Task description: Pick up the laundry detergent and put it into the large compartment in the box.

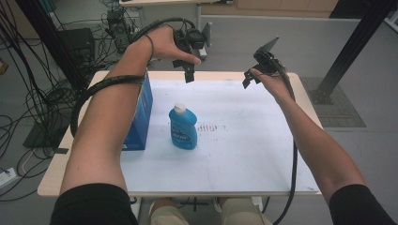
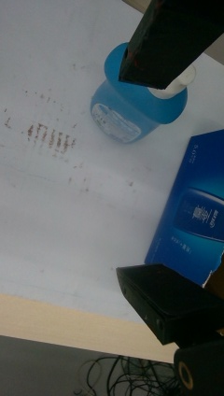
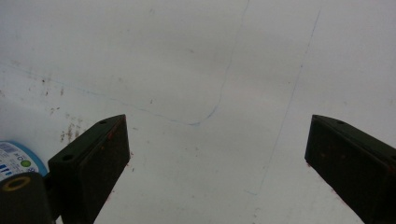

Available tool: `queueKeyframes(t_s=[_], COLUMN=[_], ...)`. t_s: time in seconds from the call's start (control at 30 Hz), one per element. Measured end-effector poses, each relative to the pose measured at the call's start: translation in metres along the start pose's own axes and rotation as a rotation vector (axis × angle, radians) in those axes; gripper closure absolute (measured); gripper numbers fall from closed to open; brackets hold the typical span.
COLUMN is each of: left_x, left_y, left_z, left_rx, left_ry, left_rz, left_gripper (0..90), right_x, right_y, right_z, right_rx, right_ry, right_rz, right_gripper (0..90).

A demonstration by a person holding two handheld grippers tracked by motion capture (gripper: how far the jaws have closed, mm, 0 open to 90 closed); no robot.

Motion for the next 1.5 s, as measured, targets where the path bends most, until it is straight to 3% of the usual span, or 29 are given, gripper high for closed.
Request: queueKeyframes(t_s=[1.17, 1.5], left_x=[0.005, 0.008], left_y=[-0.007, -0.009], left_z=[-0.003, -0.012], left_rx=[0.010, -0.020], left_ry=[-0.017, -0.019], left_rz=[0.000, 0.016], left_gripper=[7.4, 7.3], right_x=[0.001, 0.001], right_y=[-0.002, -0.002], right_z=[-0.004, -0.003], right_rx=[0.019, 0.014], right_ry=[0.028, 0.024], right_rz=[0.017, 0.024], right_gripper=[5.7, 5.7])
Point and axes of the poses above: each handheld gripper's, and its own axes: x roughly backward along the jaws, y roughly out of its top, z roughly to its left, the point moved 2 cm from there along -x, roughly forward along the jaws, and after that the axes turned 5 degrees about z, right-handed, at the moved point
